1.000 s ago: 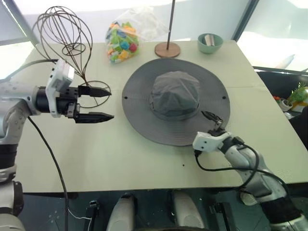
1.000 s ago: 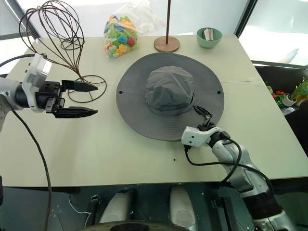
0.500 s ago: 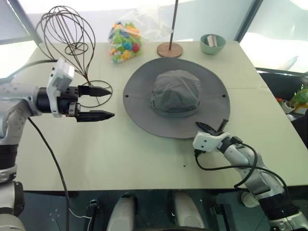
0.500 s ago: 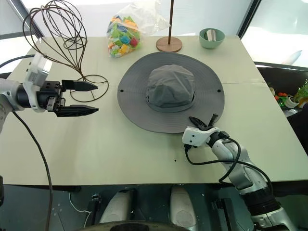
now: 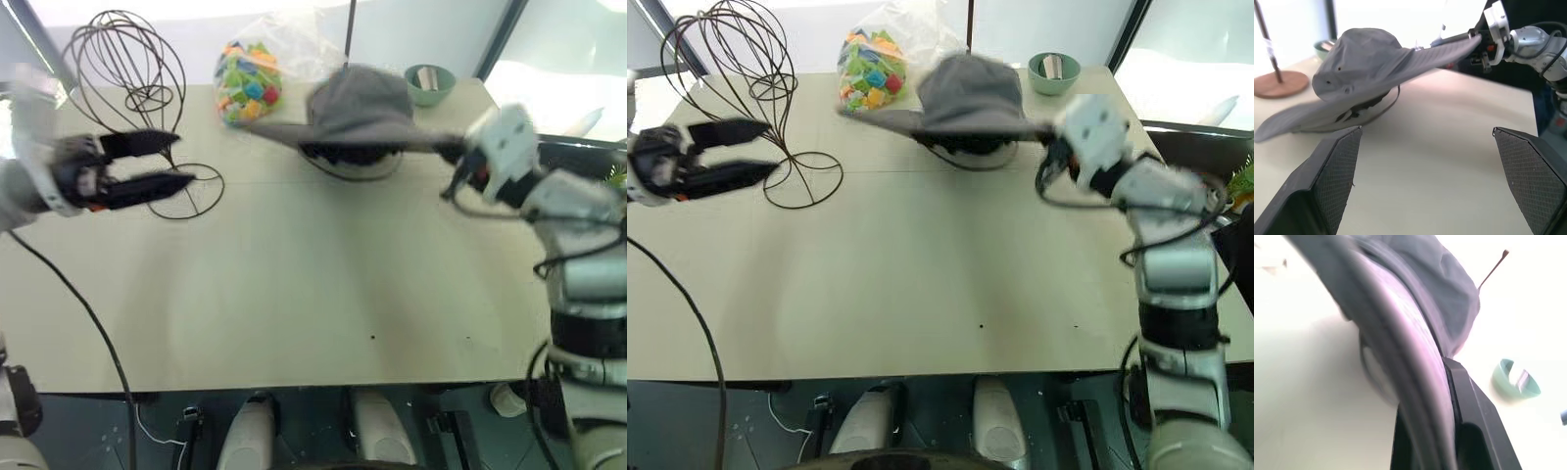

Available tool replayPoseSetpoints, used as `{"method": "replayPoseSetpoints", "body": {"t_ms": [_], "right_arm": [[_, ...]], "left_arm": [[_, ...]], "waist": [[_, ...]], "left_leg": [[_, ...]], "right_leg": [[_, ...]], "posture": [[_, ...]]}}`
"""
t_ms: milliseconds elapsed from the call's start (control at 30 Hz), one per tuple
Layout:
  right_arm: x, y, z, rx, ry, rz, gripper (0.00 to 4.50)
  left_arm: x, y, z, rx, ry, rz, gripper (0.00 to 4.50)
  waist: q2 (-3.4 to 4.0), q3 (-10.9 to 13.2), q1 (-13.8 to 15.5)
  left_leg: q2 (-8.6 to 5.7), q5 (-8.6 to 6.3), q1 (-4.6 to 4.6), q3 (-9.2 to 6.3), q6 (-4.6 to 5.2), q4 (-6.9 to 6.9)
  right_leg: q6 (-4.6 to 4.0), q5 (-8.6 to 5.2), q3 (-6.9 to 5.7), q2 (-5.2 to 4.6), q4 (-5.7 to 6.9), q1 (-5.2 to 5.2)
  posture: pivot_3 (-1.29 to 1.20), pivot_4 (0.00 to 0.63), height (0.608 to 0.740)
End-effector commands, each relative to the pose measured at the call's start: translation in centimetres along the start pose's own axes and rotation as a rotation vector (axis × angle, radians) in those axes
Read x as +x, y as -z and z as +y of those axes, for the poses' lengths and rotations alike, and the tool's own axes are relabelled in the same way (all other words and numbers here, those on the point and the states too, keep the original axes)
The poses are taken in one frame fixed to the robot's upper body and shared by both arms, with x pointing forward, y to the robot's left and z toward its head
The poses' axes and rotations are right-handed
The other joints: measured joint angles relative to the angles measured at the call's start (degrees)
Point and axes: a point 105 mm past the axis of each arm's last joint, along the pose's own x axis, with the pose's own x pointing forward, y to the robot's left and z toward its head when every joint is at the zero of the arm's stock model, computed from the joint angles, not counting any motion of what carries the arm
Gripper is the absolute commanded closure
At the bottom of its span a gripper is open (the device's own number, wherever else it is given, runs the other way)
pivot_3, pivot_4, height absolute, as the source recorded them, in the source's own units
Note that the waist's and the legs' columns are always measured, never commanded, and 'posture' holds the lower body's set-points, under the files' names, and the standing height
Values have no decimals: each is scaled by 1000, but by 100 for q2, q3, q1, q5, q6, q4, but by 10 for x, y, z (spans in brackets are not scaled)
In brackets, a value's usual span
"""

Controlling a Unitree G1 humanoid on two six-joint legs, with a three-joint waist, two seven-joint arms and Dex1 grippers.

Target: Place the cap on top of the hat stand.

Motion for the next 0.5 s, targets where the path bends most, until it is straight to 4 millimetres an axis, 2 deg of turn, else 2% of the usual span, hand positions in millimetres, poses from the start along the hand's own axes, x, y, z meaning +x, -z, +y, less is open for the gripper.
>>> {"method": "replayPoseSetpoints", "body": {"t_ms": [33, 133, 267, 367, 500], "right_arm": [[20, -38, -20, 81, 7, -81, 4455], [45, -59, -37, 201, 17, -94, 4455], [78, -73, -64, 370, 76, -43, 4455], [92, -90, -70, 336, 80, -68, 4455], [100, -96, -77, 335, 111, -67, 4455]], "left_arm": [[-21, -27, -4, 50, -71, -71, 0], [-31, -37, -2, 58, -124, -110, 0], [-39, -49, -1, 81, -180, -149, 0], [-43, -50, -5, 90, -198, -152, 0], [-49, -50, -7, 94, -233, -157, 0]], "waist": [[4, 3, -9], [5, 3, -7], [6, 5, 7], [6, 5, 9], [6, 5, -47]], "left_leg": [[0, 0, -4, 1, 0, 1], [0, 0, -10, 2, 0, -1], [-1, 1, -27, 5, -2, 0], [-1, 1, -36, 5, -2, -9], [-1, 1, -54, 15, -2, -13]], "right_leg": [[0, 0, 1, 0, -1, -6], [0, 0, 1, 0, 0, -14], [-3, 3, 2, -2, 3, -32], [-3, 3, 2, -2, 2, -45], [-3, 3, 7, -4, 4, -72]], "posture": [[0, 150, 740], [0, 150, 740], [0, 150, 740], [0, 150, 740], [0, 150, 740]]}}
